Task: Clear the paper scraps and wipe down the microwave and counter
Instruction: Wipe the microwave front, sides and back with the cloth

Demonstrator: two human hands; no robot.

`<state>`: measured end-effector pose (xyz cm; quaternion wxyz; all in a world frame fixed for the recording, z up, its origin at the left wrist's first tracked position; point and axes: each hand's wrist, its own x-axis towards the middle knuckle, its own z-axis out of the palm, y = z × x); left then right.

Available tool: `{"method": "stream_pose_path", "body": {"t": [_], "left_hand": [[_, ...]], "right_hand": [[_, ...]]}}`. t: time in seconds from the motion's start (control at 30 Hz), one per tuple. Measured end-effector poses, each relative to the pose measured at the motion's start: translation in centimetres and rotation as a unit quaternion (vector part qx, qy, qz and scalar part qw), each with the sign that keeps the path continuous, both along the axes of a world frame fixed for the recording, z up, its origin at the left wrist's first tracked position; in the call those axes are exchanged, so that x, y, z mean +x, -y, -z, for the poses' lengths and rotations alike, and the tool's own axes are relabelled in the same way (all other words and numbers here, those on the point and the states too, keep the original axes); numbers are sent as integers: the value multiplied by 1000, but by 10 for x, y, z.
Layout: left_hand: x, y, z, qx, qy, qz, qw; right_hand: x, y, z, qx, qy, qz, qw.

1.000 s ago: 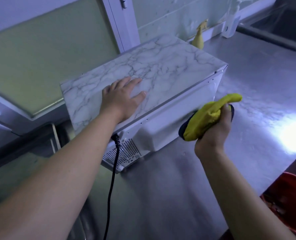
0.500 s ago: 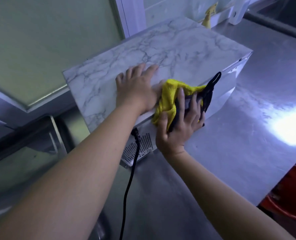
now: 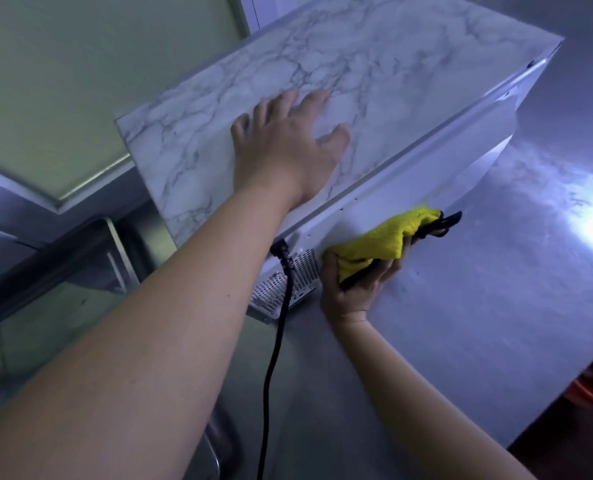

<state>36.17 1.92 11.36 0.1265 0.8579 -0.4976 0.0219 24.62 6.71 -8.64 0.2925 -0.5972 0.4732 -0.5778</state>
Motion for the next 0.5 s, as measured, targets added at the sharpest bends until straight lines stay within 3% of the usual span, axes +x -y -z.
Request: {"method": "stream_pose_path", "body": {"t": [0.17,0.3,0.4,0.5], "left_hand": [[0,1,0,0,-1,-1,1000],[0,0,-2,7,-5,1,1000],[0,0,-3,10,-9,0,1000],[0,0,-4,16,-10,-1,1000]], "right_hand": [[23,-27,-18,171,181,8,969],[32,-44,-40,311,335,3,889],[30,-56,-38,430,346,14,833],[8,-50,-31,497,321,23,806]]}}
